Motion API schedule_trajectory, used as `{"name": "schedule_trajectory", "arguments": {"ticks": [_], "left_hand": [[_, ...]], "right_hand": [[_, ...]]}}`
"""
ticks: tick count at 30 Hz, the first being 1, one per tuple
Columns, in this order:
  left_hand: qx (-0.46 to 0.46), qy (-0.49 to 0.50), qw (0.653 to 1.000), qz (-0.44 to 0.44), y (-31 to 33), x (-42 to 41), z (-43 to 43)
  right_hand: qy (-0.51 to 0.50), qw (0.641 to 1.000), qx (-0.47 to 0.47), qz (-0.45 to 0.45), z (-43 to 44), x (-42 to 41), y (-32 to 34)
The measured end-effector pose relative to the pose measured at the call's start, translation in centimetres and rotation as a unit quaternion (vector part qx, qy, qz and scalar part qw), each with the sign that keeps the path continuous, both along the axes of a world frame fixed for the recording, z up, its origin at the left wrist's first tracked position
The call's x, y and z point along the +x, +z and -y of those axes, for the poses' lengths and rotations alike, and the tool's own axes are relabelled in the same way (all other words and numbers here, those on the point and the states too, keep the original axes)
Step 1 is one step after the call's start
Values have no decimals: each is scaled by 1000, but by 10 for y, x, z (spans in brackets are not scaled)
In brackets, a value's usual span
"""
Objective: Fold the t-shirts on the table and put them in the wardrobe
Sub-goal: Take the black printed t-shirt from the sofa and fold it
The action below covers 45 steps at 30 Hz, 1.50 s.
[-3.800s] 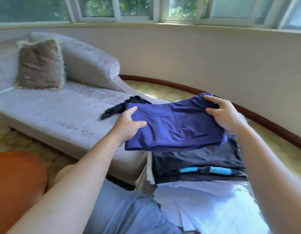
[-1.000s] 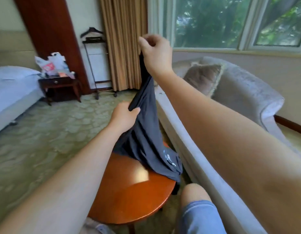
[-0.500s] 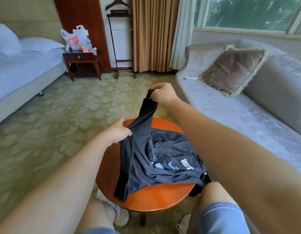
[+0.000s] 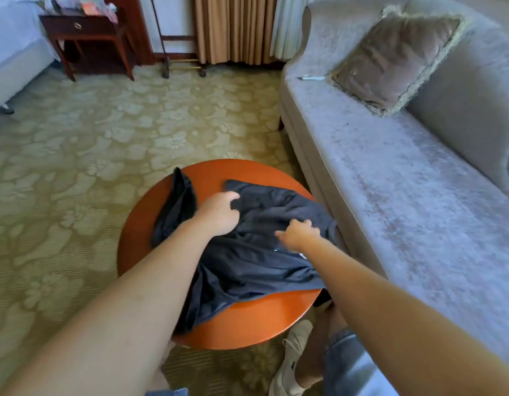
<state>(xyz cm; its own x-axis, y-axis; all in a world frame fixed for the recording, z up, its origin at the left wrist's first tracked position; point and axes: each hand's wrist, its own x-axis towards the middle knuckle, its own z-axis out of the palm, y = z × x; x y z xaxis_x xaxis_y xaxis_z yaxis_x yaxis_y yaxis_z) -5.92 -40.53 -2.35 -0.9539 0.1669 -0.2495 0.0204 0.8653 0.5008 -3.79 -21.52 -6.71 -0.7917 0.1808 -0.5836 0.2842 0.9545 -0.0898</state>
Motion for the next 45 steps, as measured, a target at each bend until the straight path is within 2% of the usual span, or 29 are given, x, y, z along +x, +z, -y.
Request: {"name": "schedule_trajectory", "arguments": {"ticks": [3, 6, 11, 14, 17, 20, 21, 23, 26, 28, 30, 32, 36, 41, 45], "left_hand": [[-15, -78, 994, 71, -37, -4, -28], [-123, -93, 979, 135, -70, -7, -21], [-213, -9, 955, 207, -64, -11, 6], [-286, 42, 926, 244, -51, 0, 26], [-332, 55, 905, 261, -33, 14, 42], [-305, 65, 908, 281, -11, 21, 53], [-296, 77, 912, 274, -7, 22, 56], [-291, 106, 931, 191, -8, 21, 63], [-240, 120, 962, 47, -24, 10, 65], [-193, 107, 975, 22, -31, -2, 58], [-159, 97, 982, 16, -36, -18, 51], [-138, 88, 987, 11, -43, -37, 47], [-118, 81, 989, 22, -64, -73, 45], [-172, 78, 982, -25, -86, -99, 45], [-107, 56, 992, -34, -92, -104, 52]], "right_hand": [[-70, 997, -40, 14, 6, 7, -26], [-36, 998, -46, -20, 10, 0, -39], [111, 990, -58, -71, 22, -32, -51], [194, 970, -123, -77, 42, -47, -47], [204, 950, -213, -103, 66, -48, -39], [205, 946, -169, -186, 73, -34, -38], [215, 949, -142, -184, 72, -28, -39], [246, 951, -120, -143, 66, -16, -42], [269, 937, -174, -140, 56, -6, -43], [221, 912, -241, -248, 49, -11, -42], [143, 891, -236, -360, 38, -24, -40], [77, 898, -200, -384, 27, -45, -38], [15, 924, -166, -345, 8, -102, -36], [-34, 947, -190, -255, 4, -162, -39], [-14, 968, -158, -193, 7, -179, -40]]}}
